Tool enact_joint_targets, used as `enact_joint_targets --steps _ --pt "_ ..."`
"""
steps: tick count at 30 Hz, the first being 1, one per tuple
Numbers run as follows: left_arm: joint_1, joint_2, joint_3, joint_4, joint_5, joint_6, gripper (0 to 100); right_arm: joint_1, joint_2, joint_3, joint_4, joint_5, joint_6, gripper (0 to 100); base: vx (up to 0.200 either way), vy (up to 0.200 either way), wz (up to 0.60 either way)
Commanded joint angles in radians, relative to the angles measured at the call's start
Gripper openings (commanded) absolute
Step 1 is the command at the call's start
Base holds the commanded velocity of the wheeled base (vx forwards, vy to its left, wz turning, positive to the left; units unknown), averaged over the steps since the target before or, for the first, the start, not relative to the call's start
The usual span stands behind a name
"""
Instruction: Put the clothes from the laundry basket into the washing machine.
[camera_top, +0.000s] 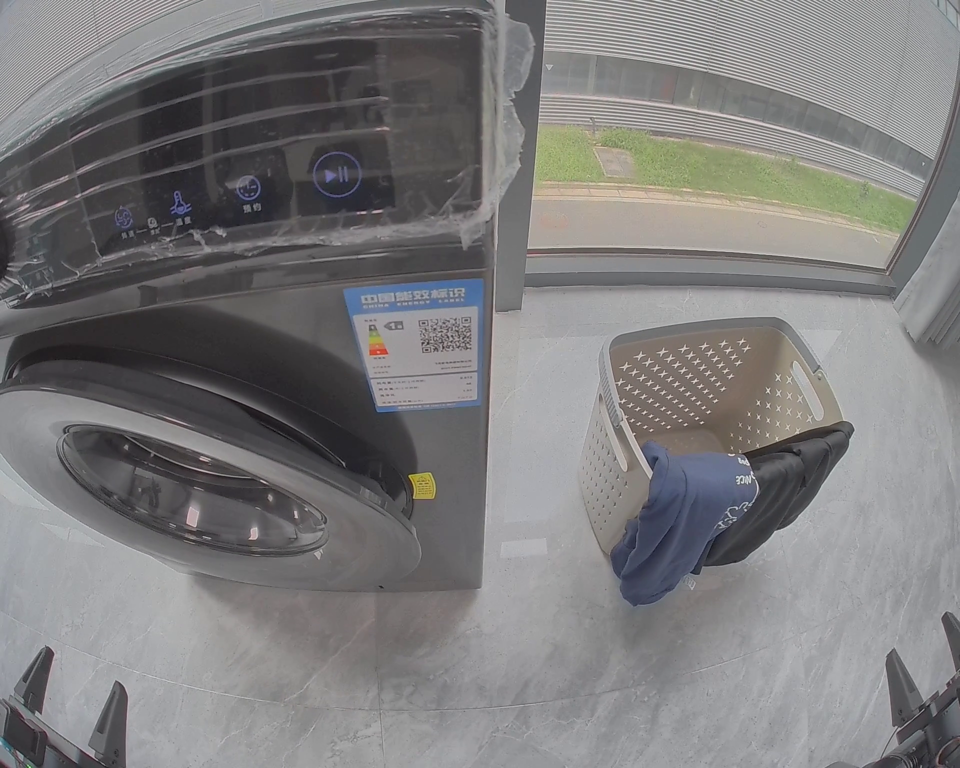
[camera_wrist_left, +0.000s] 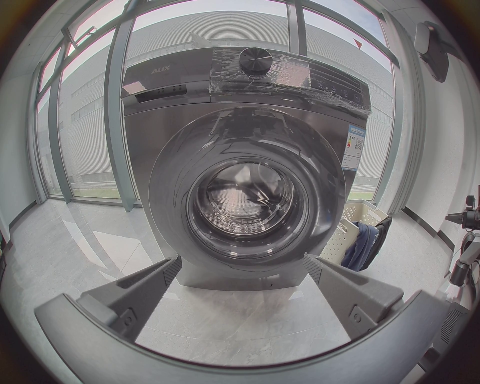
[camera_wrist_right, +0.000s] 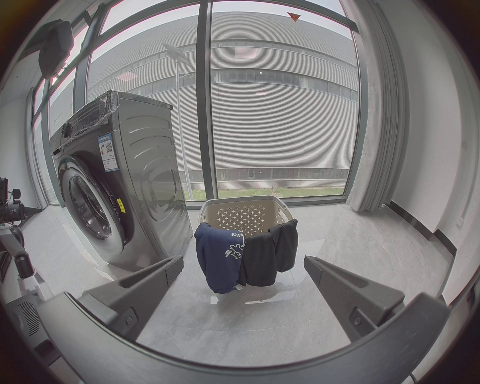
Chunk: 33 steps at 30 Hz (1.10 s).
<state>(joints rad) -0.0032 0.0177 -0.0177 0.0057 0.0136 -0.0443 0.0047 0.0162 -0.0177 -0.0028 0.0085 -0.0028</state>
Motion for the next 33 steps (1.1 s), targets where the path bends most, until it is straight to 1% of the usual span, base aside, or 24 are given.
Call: enact_joint_targets --steps 1,20,32,33 --pt "0.000 -0.012 0.015 0.000 0.002 0.000 100 0.000 -0.016 0.016 0.000 0.001 0.000 100 0.000 0.200 0.00" --pt "-0.001 -0.012 0.015 0.000 0.000 0.000 100 0.000 -0.016 0.016 0.000 0.001 0.000 100 0.000 0.200 0.00" --pt "-0.001 -0.012 0.015 0.000 0.000 0.000 100 0.000 -0.016 0.018 0.000 0.001 0.000 100 0.000 0.000 0.00" --pt "-0.001 -0.012 0.015 0.000 0.000 0.000 100 0.000 -0.016 0.018 0.000 0.001 0.000 100 0.000 0.200 0.00"
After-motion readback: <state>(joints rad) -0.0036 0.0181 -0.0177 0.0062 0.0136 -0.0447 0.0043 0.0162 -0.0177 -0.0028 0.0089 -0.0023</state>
